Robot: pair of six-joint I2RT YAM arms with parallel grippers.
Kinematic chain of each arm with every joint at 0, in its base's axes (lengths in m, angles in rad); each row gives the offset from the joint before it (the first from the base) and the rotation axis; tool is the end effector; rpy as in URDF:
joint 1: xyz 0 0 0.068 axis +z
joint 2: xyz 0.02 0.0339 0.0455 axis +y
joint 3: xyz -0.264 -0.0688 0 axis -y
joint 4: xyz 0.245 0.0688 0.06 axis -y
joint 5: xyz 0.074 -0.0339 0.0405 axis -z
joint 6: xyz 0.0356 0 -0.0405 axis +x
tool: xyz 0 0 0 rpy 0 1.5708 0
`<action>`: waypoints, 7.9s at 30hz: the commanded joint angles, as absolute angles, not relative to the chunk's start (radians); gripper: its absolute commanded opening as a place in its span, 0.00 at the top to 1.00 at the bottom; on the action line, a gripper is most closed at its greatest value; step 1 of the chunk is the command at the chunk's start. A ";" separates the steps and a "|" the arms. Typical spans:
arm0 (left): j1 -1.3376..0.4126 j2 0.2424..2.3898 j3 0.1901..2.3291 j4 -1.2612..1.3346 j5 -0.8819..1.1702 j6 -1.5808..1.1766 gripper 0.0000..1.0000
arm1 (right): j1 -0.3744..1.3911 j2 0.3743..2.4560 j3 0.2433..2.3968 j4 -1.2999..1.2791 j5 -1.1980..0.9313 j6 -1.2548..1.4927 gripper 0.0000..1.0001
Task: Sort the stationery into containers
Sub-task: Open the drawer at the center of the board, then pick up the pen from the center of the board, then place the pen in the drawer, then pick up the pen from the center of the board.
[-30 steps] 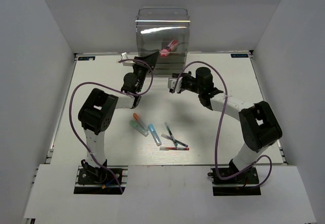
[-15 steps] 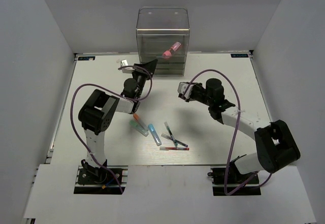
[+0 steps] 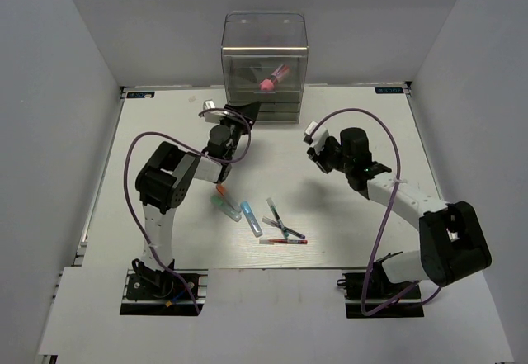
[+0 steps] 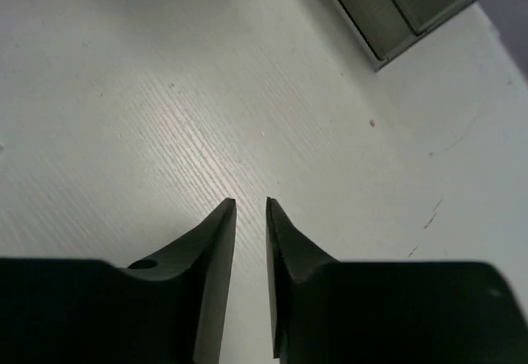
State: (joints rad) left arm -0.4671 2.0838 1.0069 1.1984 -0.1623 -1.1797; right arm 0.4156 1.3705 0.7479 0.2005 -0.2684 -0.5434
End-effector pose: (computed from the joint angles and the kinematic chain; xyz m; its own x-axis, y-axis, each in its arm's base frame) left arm 0.3837 -0.1871 0.1695 -0.2372 -0.9022 -0.3603 0.2149 0.3130 -0.9251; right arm 0.2709 0.1299 0.2337 -0.0051 -0.5472 -0.8370 -0.7164 0.5859 -0.3787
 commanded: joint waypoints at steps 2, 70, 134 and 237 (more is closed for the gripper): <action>-0.471 2.121 1.054 1.109 -0.208 -1.180 0.43 | 0.385 1.318 0.772 0.166 -0.293 -0.451 0.75; -0.453 2.364 1.322 1.115 -0.264 -1.328 1.00 | 0.337 1.333 0.741 0.178 -0.331 -0.497 0.74; -0.483 1.404 0.744 0.126 -0.145 -0.900 0.11 | 0.710 1.603 0.997 -0.247 -0.376 -0.230 0.41; -0.805 1.612 0.842 -0.030 0.494 0.244 0.40 | 0.398 1.744 1.398 -0.309 -0.494 -0.526 0.63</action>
State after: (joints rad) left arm -0.7834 1.6089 0.7929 0.0181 0.4969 0.1581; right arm 0.4397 1.8145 1.5021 -0.2970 -0.4446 -0.6537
